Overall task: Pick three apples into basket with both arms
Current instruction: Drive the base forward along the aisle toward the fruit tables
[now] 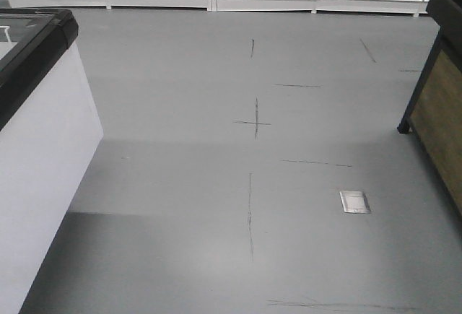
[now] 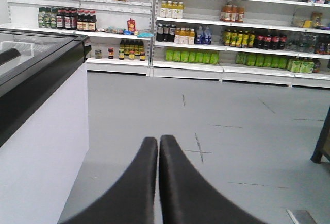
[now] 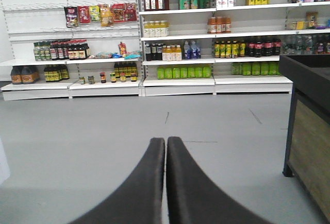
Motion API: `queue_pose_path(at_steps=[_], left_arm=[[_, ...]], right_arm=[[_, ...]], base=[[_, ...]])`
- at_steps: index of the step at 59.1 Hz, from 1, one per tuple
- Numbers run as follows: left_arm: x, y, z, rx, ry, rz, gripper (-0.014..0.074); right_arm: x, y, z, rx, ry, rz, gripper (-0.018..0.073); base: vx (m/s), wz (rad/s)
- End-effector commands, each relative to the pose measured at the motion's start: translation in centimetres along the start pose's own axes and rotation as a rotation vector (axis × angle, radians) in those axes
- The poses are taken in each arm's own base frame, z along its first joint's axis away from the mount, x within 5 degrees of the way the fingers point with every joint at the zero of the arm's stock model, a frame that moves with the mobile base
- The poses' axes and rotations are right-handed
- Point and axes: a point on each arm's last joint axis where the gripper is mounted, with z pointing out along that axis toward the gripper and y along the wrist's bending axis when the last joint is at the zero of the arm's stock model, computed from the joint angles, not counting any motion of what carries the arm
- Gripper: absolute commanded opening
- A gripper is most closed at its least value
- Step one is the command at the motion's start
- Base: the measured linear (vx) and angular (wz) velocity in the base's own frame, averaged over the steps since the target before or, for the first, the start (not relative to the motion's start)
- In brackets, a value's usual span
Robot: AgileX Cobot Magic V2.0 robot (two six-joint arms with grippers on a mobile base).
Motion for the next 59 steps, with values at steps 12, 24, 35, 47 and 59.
queue_pose_path(at_steps=[12, 24, 35, 47, 59], left_arm=[[-1.55, 0.01, -0.29, -0.006, -0.109, -0.006, -0.0006], [-1.55, 0.01, -0.29, -0.006, -0.109, -0.006, -0.0006], [-1.55, 0.01, -0.29, -0.006, -0.109, -0.006, -0.0006], [-1.55, 0.01, -0.29, -0.006, -0.109, -0.006, -0.0006], [-1.55, 0.01, -0.29, -0.006, -0.109, -0.006, -0.0006]], right_arm=[[-0.37, 0.15, -0.07, -0.014, -0.074, -0.019, -0.0005], [-0.37, 0.15, -0.07, -0.014, -0.074, -0.019, -0.0005], [-0.37, 0.15, -0.07, -0.014, -0.074, -0.019, -0.0005], [-0.37, 0.15, -0.07, -0.014, -0.074, -0.019, -0.0005], [-0.37, 0.15, -0.07, -0.014, -0.074, -0.019, -0.0005]], base=[[0.11, 0.20], [0.10, 0.09], [0.11, -0.01], [0.12, -0.08], [0.14, -0.13]])
